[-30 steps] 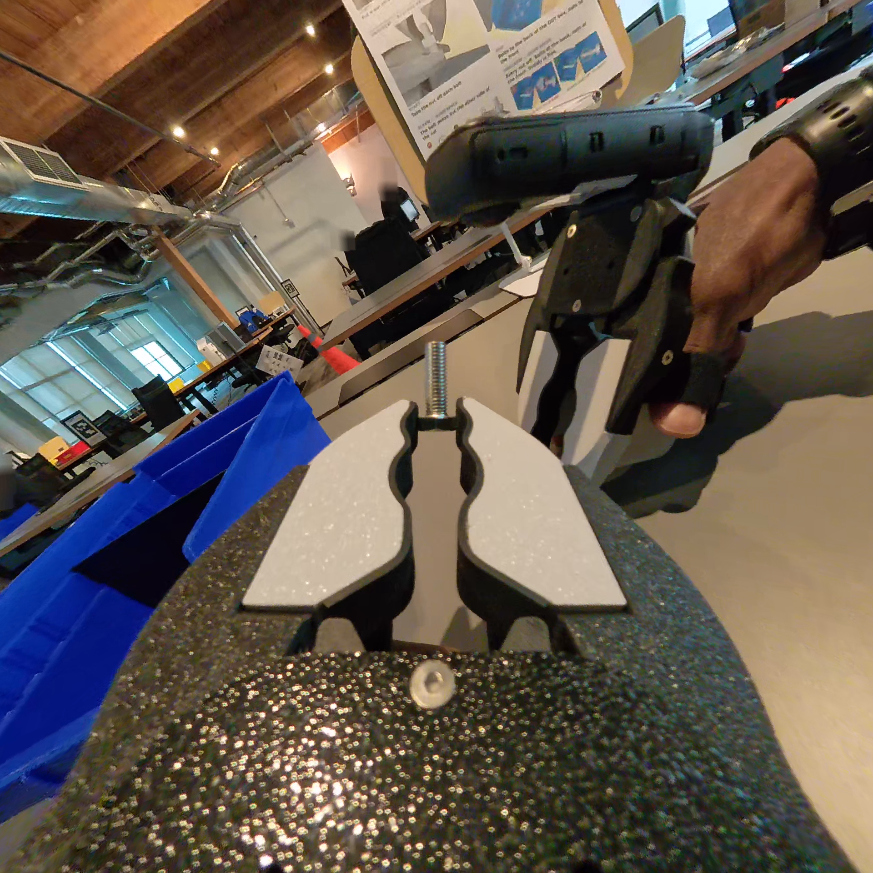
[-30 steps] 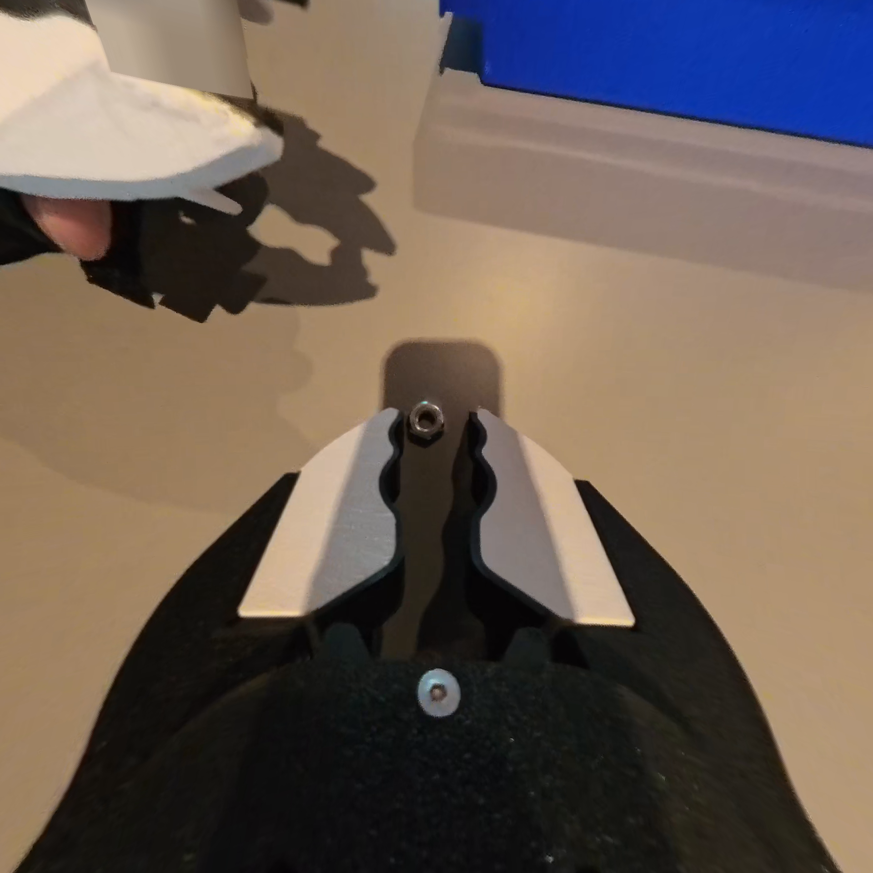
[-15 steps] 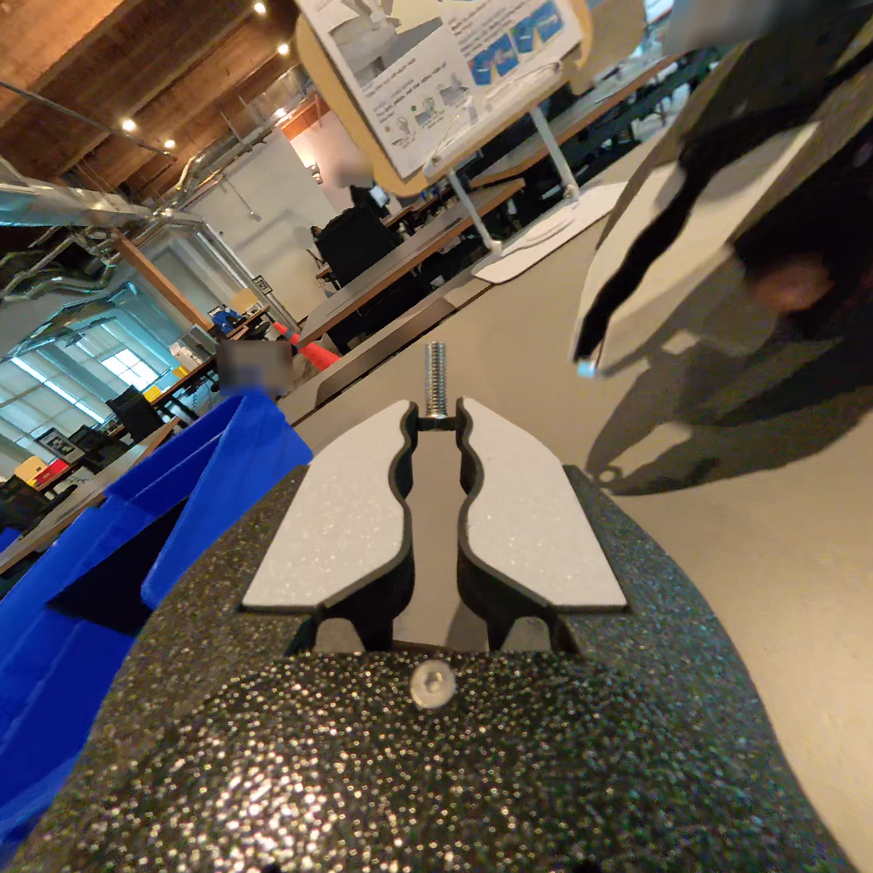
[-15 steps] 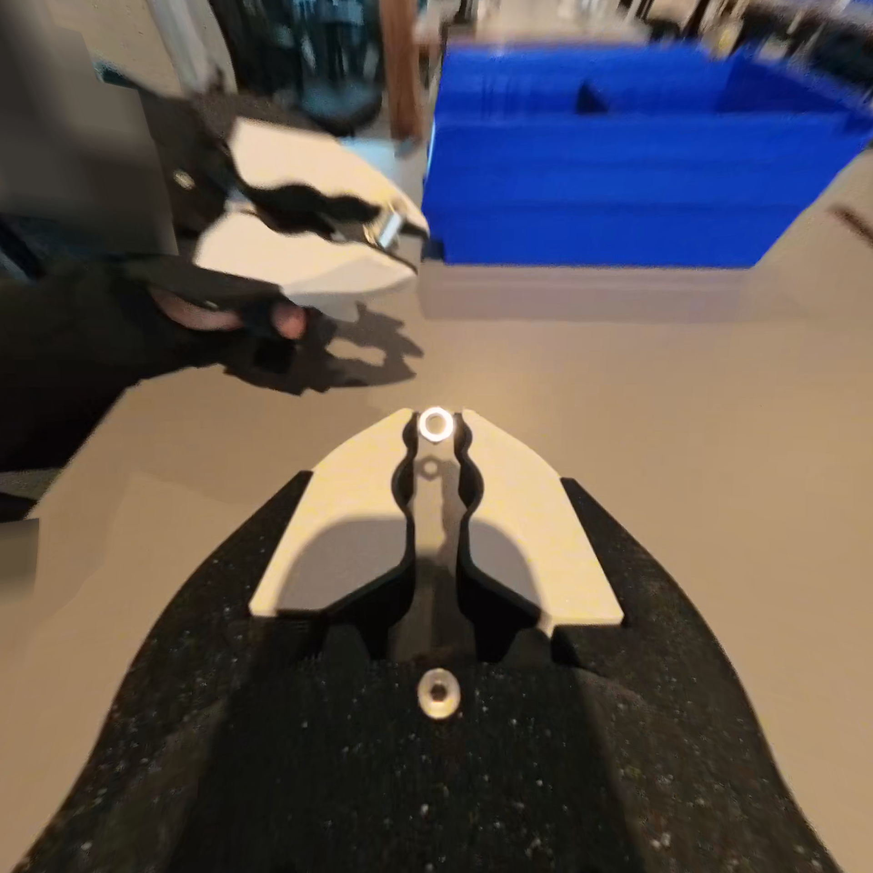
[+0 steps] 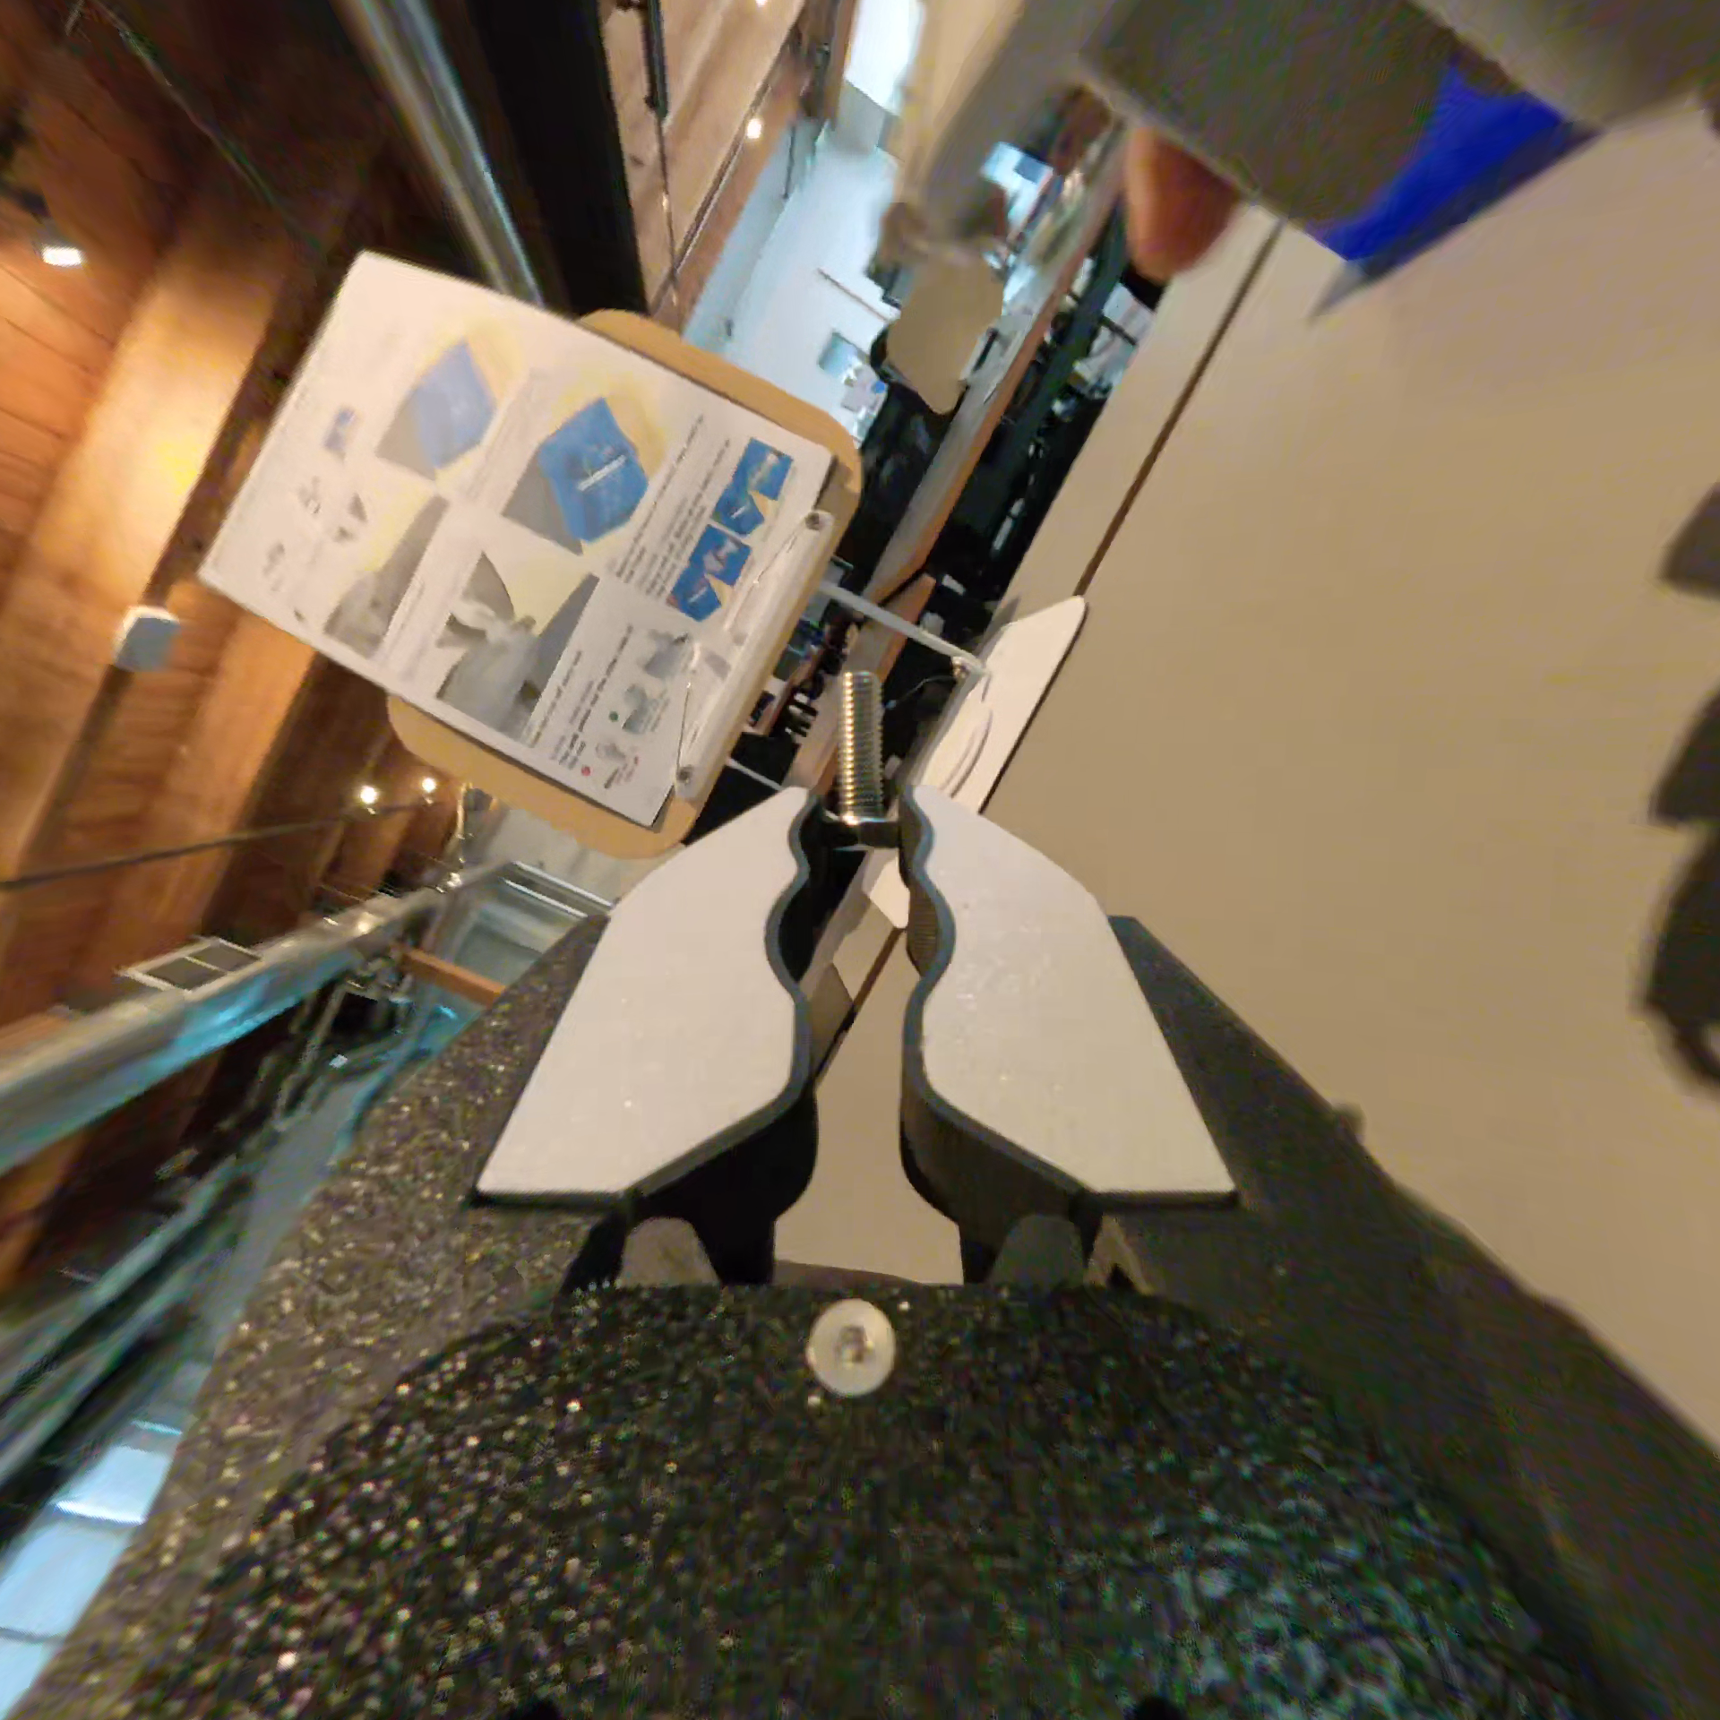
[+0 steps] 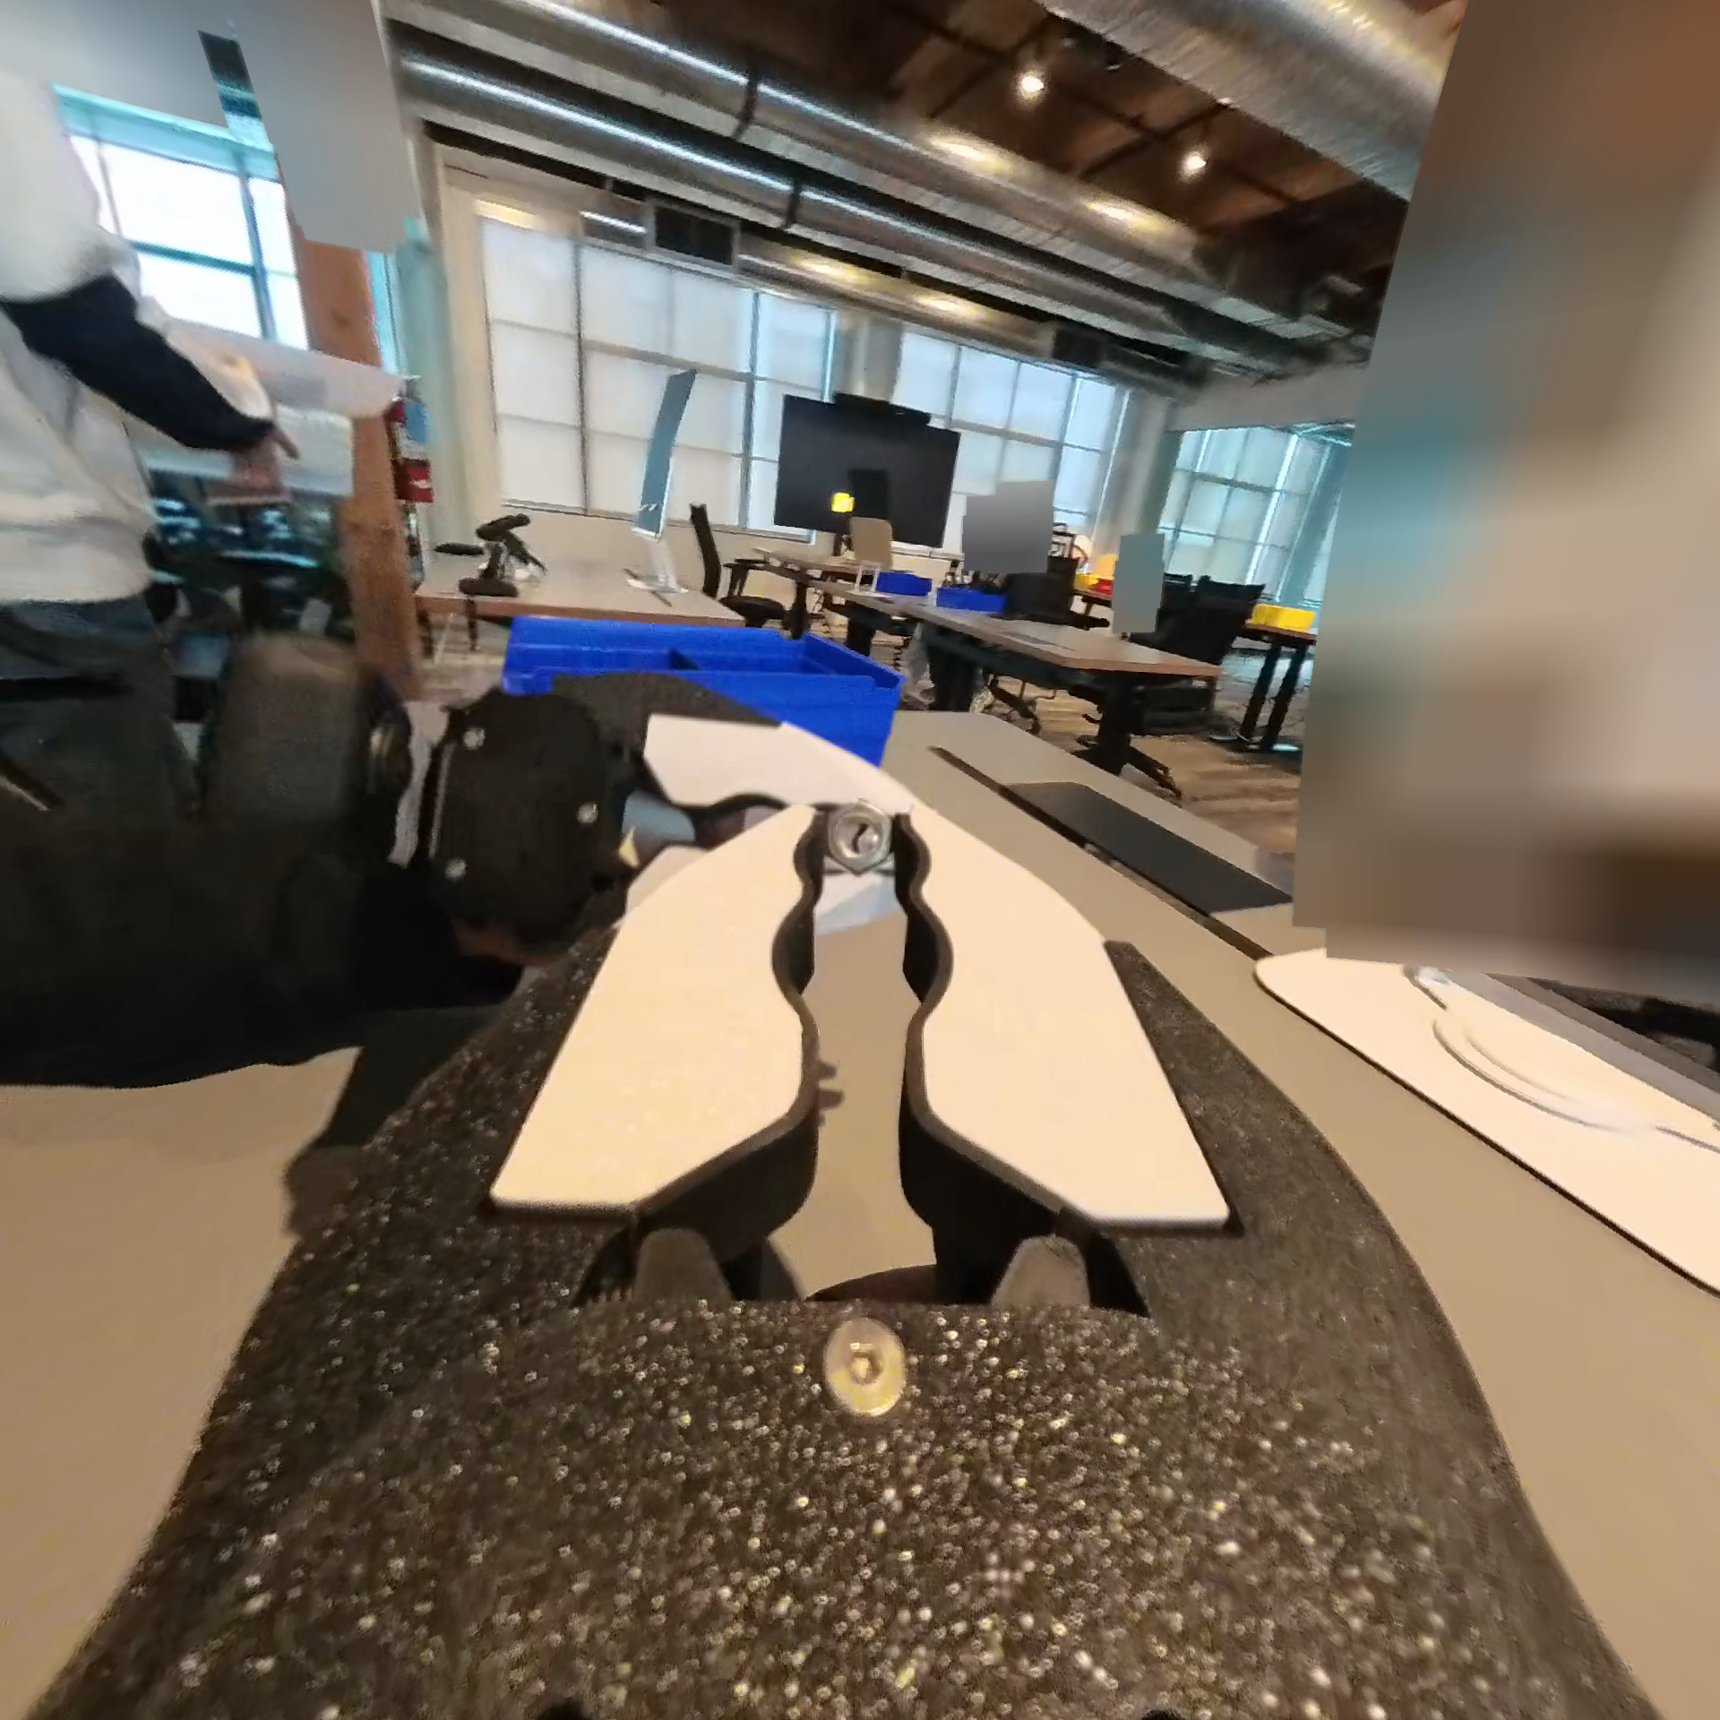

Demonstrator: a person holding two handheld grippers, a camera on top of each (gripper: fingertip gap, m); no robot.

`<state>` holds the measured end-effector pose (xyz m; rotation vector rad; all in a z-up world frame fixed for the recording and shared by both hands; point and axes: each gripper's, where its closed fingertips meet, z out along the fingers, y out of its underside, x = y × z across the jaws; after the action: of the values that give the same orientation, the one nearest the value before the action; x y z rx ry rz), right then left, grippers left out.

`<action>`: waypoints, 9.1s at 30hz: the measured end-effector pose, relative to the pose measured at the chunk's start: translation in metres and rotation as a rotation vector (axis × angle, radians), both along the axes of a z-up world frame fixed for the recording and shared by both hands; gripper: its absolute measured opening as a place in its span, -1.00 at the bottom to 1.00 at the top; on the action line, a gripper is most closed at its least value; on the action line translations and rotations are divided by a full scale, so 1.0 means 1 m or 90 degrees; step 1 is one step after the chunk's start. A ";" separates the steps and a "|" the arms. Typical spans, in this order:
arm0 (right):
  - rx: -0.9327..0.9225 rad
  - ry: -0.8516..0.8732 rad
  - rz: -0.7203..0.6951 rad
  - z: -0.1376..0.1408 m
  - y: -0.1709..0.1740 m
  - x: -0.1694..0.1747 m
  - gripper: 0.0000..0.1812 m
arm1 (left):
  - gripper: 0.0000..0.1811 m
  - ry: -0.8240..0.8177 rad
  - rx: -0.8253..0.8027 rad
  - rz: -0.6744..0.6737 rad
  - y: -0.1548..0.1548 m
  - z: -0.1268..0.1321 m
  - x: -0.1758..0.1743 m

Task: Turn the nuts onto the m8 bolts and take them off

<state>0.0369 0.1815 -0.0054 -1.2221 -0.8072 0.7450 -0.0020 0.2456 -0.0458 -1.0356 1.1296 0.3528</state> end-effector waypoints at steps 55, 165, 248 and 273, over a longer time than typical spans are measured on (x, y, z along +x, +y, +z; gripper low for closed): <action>-0.419 0.270 0.101 -0.009 0.012 -0.013 -0.84 | -0.84 -0.043 0.087 0.022 -0.038 0.014 0.016; -0.193 -0.550 0.188 -0.154 -0.028 -0.090 -0.71 | -0.84 -0.348 -0.260 0.040 0.023 -0.017 -0.090; -0.364 0.150 0.127 -0.015 -0.007 -0.020 -0.84 | -0.84 -0.069 0.006 -0.062 -0.053 0.005 0.013; -0.107 -0.070 0.071 -0.009 -0.015 0.004 -0.72 | -0.84 -0.199 -0.216 -0.262 -0.072 0.000 0.024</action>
<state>0.0405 0.1661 -0.0140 -1.3870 -0.9237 0.8552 0.0219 0.1734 -0.0460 -1.0740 1.1035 -0.3305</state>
